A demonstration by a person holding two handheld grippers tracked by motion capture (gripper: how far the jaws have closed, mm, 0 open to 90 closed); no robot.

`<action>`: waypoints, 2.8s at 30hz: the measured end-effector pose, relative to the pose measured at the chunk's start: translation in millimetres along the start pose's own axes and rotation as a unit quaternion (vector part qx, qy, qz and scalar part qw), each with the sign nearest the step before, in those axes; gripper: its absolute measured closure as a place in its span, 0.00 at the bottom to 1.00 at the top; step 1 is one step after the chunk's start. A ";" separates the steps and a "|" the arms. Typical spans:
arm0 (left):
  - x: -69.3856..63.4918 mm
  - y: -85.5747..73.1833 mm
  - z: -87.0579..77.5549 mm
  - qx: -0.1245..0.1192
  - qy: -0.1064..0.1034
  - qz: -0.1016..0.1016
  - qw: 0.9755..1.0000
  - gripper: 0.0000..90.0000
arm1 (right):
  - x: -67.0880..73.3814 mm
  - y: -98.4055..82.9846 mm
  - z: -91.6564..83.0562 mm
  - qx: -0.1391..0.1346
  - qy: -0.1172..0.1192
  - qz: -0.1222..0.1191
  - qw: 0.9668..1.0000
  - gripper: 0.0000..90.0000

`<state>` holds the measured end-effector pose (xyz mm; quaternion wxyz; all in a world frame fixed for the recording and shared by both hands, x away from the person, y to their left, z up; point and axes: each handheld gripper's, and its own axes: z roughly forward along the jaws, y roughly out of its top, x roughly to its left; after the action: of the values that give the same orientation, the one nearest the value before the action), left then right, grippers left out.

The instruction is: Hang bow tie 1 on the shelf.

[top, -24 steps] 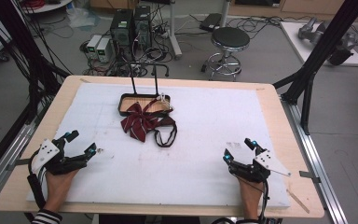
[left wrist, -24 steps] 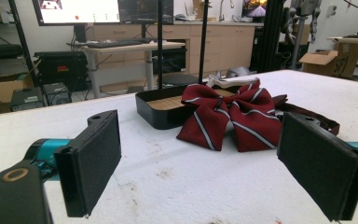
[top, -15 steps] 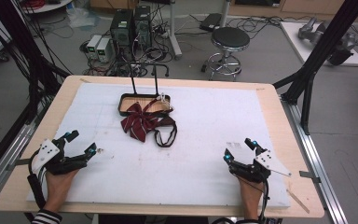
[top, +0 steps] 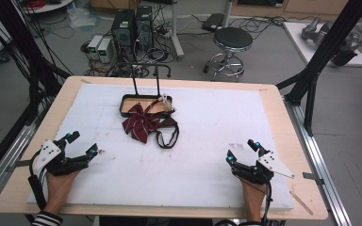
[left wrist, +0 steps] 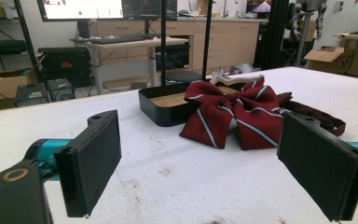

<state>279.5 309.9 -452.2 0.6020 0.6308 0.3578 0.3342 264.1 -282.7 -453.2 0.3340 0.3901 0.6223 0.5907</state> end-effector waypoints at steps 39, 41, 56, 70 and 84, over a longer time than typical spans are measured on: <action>-15.3 73.4 79.3 0.188 -0.061 0.030 0.980 0.16 | -1.2 0.0 0.3 -0.002 0.000 0.002 1.000 0.11; -15.9 75.1 85.3 0.197 -0.060 0.031 0.978 0.16 | -1.2 0.0 0.3 -0.002 0.000 0.002 1.000 0.11; -19.6 82.6 124.4 0.241 -0.077 0.032 0.967 0.16 | -1.2 -0.1 0.2 -0.002 0.000 0.001 1.000 0.11; -33.9 88.5 156.2 0.270 -0.086 0.047 0.958 0.16 | -1.0 -0.2 -0.1 -0.003 -0.001 0.002 1.000 0.11; -43.2 86.1 188.5 0.325 -0.088 0.031 0.941 0.19 | -1.6 -0.3 -0.6 -0.004 -0.001 0.005 1.000 0.11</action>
<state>421.9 173.4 -375.6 0.3822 0.8300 0.3728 0.1613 264.2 -284.5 -453.5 0.3332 0.3927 0.6175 0.5945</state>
